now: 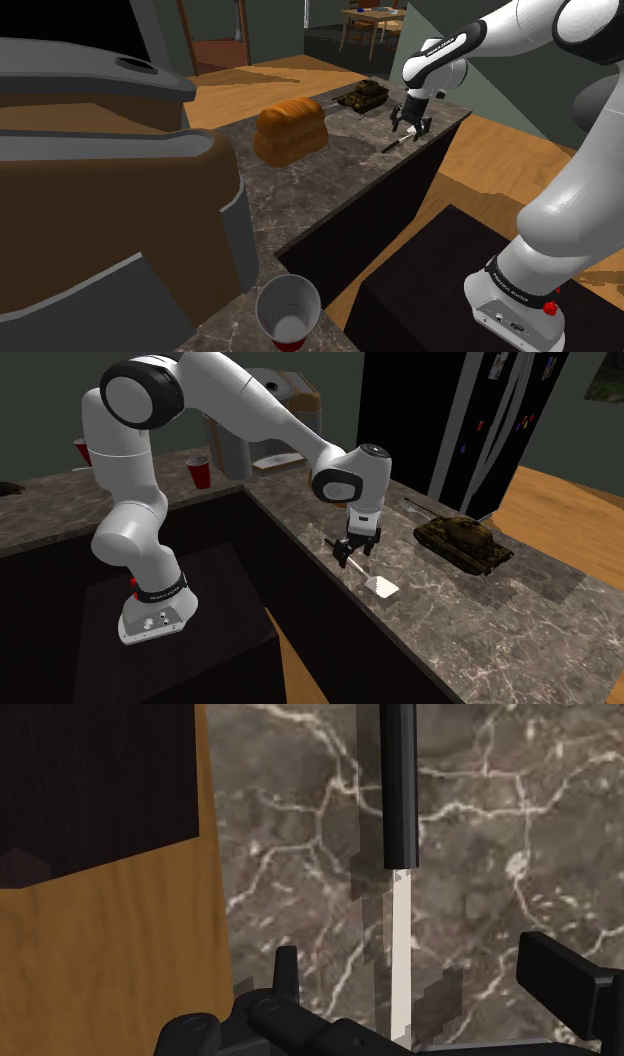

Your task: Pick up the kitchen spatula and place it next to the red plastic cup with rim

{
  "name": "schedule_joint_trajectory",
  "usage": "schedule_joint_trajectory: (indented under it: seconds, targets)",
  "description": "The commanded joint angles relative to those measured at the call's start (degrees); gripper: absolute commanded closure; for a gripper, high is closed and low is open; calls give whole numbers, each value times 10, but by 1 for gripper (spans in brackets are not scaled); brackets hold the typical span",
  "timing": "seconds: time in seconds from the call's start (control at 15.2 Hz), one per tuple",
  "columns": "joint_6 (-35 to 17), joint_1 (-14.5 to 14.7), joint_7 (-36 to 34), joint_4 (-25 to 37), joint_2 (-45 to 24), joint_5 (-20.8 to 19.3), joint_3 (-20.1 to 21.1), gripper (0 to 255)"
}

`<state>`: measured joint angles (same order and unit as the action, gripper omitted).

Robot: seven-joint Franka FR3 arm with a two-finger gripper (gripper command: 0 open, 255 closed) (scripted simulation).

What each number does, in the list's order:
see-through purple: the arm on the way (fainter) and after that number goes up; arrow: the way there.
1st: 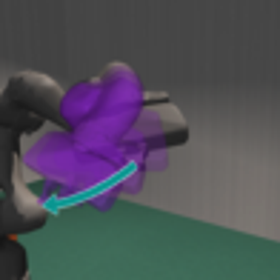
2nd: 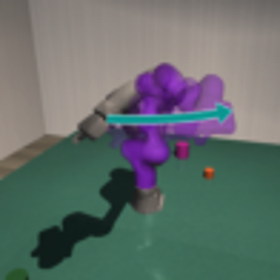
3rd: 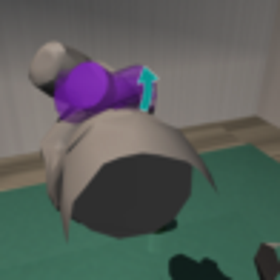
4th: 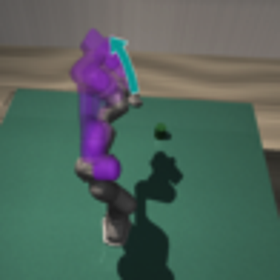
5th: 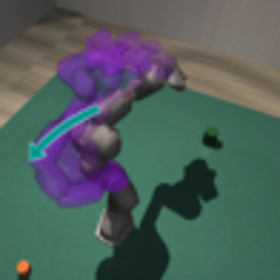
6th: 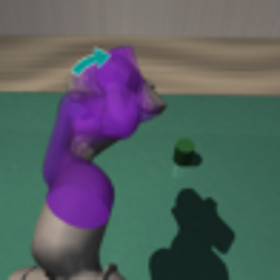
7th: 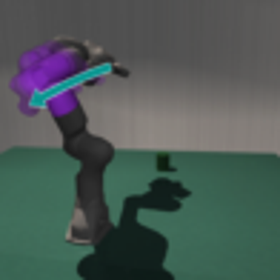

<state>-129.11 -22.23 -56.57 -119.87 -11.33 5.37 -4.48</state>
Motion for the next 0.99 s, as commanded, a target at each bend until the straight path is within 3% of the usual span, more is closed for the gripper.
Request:
schedule_joint_trajectory:
  seconds: [0.0,0.59,0.92]
  targets:
    - [0,0,0,0,0,0,0,255]
    - [0,0,0,0,0,0,0,255]
    - [35,0,-4,14,21,-4,-1,255]
